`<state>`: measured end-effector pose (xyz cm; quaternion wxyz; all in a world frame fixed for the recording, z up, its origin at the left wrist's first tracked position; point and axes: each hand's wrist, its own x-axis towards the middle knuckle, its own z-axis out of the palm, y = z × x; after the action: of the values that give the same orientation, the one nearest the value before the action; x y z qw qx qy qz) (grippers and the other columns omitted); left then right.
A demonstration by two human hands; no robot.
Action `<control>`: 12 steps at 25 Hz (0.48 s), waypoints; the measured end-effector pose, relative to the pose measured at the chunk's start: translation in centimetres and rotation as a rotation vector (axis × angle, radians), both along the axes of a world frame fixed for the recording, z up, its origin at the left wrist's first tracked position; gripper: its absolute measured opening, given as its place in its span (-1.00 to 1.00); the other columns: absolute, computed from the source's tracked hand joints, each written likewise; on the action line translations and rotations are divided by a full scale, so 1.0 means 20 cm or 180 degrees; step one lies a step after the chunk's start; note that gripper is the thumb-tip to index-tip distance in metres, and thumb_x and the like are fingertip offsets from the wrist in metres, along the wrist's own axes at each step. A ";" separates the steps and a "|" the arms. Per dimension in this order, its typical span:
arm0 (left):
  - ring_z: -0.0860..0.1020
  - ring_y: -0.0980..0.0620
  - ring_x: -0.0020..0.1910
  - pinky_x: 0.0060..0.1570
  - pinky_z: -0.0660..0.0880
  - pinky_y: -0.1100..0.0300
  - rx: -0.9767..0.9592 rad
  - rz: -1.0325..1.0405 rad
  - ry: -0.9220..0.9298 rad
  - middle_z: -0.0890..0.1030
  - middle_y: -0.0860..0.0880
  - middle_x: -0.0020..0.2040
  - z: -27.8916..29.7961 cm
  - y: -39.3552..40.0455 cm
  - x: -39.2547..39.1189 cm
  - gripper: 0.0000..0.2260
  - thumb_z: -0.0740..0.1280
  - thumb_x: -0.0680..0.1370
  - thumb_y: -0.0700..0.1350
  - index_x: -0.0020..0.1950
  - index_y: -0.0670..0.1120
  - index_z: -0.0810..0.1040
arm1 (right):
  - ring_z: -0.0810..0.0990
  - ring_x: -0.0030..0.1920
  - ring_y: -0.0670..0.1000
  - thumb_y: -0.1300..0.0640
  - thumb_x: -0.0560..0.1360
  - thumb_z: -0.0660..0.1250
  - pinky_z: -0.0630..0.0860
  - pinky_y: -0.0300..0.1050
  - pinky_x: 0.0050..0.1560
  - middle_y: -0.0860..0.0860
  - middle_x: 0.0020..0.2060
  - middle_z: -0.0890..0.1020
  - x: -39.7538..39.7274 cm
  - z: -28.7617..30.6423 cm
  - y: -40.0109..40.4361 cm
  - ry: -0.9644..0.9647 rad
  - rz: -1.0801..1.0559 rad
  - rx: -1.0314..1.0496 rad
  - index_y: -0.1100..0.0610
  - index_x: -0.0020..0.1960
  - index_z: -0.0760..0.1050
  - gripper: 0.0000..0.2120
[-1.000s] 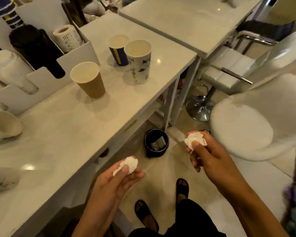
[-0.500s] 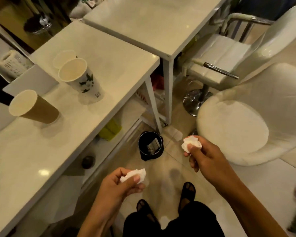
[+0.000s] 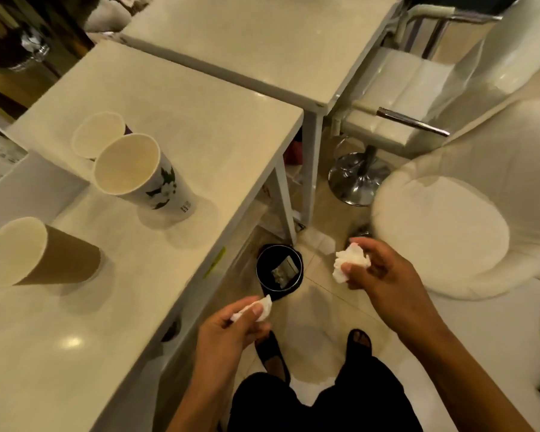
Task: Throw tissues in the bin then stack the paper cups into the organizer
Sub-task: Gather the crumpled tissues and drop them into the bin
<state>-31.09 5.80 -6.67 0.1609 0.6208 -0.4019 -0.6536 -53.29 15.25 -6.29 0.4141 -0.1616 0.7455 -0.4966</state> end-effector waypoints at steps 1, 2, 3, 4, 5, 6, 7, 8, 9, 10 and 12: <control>0.73 -0.09 -0.15 -0.10 0.65 0.09 0.0060 -0.0063 -0.0004 0.76 -0.08 -0.09 -0.04 -0.05 0.01 -0.91 0.49 0.46 -0.17 -0.14 0.01 0.77 | 0.70 -0.13 -0.08 0.18 0.49 0.46 0.64 -0.20 -0.14 -0.09 -0.08 0.70 0.04 -0.03 -0.04 0.0055 -0.0087 0.0017 -0.06 0.09 0.56 -0.77; 0.73 -0.10 -0.07 -0.03 0.64 0.06 0.0124 -0.0127 -0.0009 0.76 -0.06 -0.07 -0.09 -0.09 0.02 -0.92 0.49 0.44 -0.13 -0.14 0.03 0.77 | 0.70 -0.14 -0.08 0.16 0.46 0.48 0.64 -0.19 -0.13 -0.10 -0.10 0.70 0.07 -0.08 -0.08 0.0155 -0.0147 0.0062 -0.06 0.03 0.57 -0.79; 0.71 -0.10 0.01 0.06 0.62 0.02 0.0203 -0.0173 0.0008 0.76 -0.04 -0.03 -0.16 -0.14 0.02 -0.91 0.47 0.46 -0.10 -0.12 0.06 0.77 | 0.69 -0.15 -0.08 0.16 0.45 0.50 0.63 -0.21 -0.13 -0.10 -0.12 0.71 0.10 -0.15 -0.11 0.0242 -0.0199 0.0120 -0.05 -0.02 0.58 -0.82; 0.69 -0.11 0.08 0.15 0.58 -0.01 0.0283 -0.0177 0.0053 0.75 -0.03 0.01 -0.23 -0.17 0.03 -0.86 0.41 0.52 -0.12 -0.09 0.06 0.77 | 0.69 -0.15 -0.09 0.15 0.43 0.51 0.62 -0.23 -0.12 -0.10 -0.13 0.71 0.11 -0.22 -0.14 0.0286 -0.0245 0.0153 -0.03 -0.05 0.60 -0.84; 0.67 -0.10 0.13 0.22 0.54 -0.03 0.0329 -0.0178 0.0105 0.74 -0.02 0.06 -0.30 -0.20 0.03 -0.79 0.34 0.59 -0.17 -0.04 0.06 0.76 | 0.68 -0.14 -0.10 0.15 0.43 0.52 0.61 -0.22 -0.11 -0.11 -0.13 0.72 0.12 -0.29 -0.16 0.0302 -0.0261 0.0171 -0.03 -0.06 0.62 -0.86; 0.66 -0.10 0.16 0.24 0.52 -0.02 0.0318 -0.0224 0.0100 0.73 -0.03 0.10 -0.36 -0.21 0.04 -0.73 0.27 0.63 -0.22 0.01 0.06 0.73 | 0.68 -0.14 -0.11 0.14 0.43 0.51 0.60 -0.21 -0.10 -0.12 -0.13 0.72 0.13 -0.36 -0.18 0.0294 -0.0229 0.0208 -0.04 -0.05 0.63 -0.86; 0.67 -0.08 0.15 0.23 0.53 -0.01 0.0276 -0.0312 0.0025 0.72 -0.05 0.14 -0.43 -0.21 0.04 -0.71 0.25 0.64 -0.24 0.06 0.08 0.70 | 0.67 -0.14 -0.13 0.14 0.44 0.51 0.59 -0.20 -0.11 -0.13 -0.13 0.71 0.14 -0.45 -0.19 0.0274 -0.0190 0.0268 -0.05 -0.05 0.63 -0.86; 0.68 -0.07 0.13 0.19 0.57 0.03 0.0216 -0.0422 -0.0093 0.71 -0.06 0.16 -0.50 -0.22 0.04 -0.71 0.25 0.64 -0.25 0.10 0.08 0.68 | 0.67 -0.15 -0.15 0.14 0.44 0.51 0.57 -0.22 -0.13 -0.15 -0.15 0.71 0.14 -0.54 -0.20 0.0248 -0.0176 0.0301 -0.05 -0.04 0.63 -0.85; 0.69 -0.05 0.10 0.13 0.60 0.09 0.0158 -0.0495 -0.0211 0.70 -0.07 0.16 -0.57 -0.23 0.02 -0.73 0.28 0.63 -0.25 0.13 0.07 0.67 | 0.67 -0.16 -0.16 0.14 0.43 0.52 0.56 -0.23 -0.14 -0.17 -0.17 0.71 0.13 -0.64 -0.21 0.0227 -0.0166 0.0319 -0.05 -0.04 0.63 -0.84; 0.70 -0.04 0.07 0.06 0.63 0.16 0.0103 -0.0521 -0.0337 0.70 -0.07 0.15 -0.64 -0.23 0.00 -0.75 0.31 0.61 -0.26 0.15 0.03 0.67 | 0.67 -0.17 -0.16 0.14 0.43 0.52 0.56 -0.25 -0.14 -0.19 -0.19 0.70 0.11 -0.75 -0.21 0.0206 -0.0144 0.0334 -0.05 -0.05 0.64 -0.84; 0.70 -0.02 0.03 -0.05 0.63 0.27 0.0034 -0.0479 -0.0629 0.71 -0.06 0.12 -0.82 -0.23 -0.04 -0.78 0.37 0.57 -0.26 0.15 -0.04 0.67 | 0.67 -0.18 -0.17 0.14 0.43 0.52 0.57 -0.29 -0.16 -0.20 -0.21 0.70 0.07 -0.97 -0.21 0.0116 -0.0043 0.0364 -0.06 -0.06 0.63 -0.85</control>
<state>-31.93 1.10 -23.10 0.0677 0.6511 -0.4577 -0.6016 -51.79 11.07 -25.74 0.4056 -0.1416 0.7812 -0.4530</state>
